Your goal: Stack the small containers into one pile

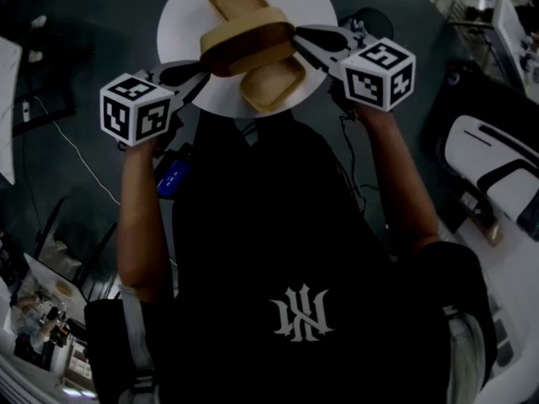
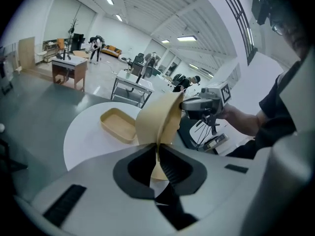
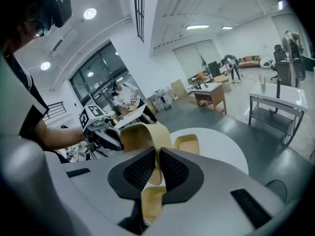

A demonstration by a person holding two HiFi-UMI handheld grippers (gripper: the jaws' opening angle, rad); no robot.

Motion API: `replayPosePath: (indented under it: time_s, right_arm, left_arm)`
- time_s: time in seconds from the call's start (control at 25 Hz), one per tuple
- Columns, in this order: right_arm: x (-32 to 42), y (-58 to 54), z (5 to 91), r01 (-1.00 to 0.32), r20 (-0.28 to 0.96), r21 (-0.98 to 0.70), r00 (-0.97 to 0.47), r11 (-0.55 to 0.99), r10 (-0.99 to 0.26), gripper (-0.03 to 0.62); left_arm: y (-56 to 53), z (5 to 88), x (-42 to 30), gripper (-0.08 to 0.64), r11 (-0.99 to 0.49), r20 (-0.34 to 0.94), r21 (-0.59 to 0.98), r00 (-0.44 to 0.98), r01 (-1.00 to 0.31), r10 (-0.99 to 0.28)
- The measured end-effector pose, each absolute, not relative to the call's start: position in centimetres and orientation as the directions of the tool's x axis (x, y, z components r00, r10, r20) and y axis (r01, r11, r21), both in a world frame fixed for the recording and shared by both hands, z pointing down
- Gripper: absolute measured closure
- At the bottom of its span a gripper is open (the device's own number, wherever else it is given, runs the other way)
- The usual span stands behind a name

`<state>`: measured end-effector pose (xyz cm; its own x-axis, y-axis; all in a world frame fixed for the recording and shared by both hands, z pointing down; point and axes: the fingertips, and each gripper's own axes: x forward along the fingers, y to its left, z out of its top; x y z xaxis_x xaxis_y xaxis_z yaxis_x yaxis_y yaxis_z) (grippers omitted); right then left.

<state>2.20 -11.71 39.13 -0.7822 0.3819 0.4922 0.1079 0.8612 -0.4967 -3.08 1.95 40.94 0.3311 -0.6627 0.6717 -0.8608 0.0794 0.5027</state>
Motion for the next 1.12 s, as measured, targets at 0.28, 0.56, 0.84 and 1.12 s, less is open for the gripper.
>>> replayPosePath:
  time_s: [0.28, 0.56, 0.84, 1.12]
  right_arm:
    - [1.9, -9.7, 39.7, 0.209, 0.518, -0.503, -0.703, 0.839, 0.486, 0.535]
    - [2.0, -7.7, 39.8, 0.230, 0.567, -0.490, -0.649, 0.841, 0.508, 0.535]
    - [2.3, -3.7, 39.8, 0.232, 0.611, -0.447, -0.626, 0.864, 0.484, 0.535]
    - [4.8, -2.6, 39.2, 0.243, 0.655, -0.400, -0.599, 0.884, 0.461, 0.535]
  left_arm:
    - [4.9, 41.7, -0.1, 0.532, 0.188, 0.661, 0.543, 0.278, -0.818, -0.697]
    - [7.1, 42.2, 1.0, 0.532, 0.215, 0.631, 0.566, 0.251, -0.796, -0.734]
    - [10.9, 43.3, 2.3, 0.532, 0.219, 0.605, 0.600, 0.256, -0.770, -0.754]
    - [11.9, 42.9, 4.8, 0.535, 0.235, 0.556, 0.630, 0.219, -0.740, -0.802]
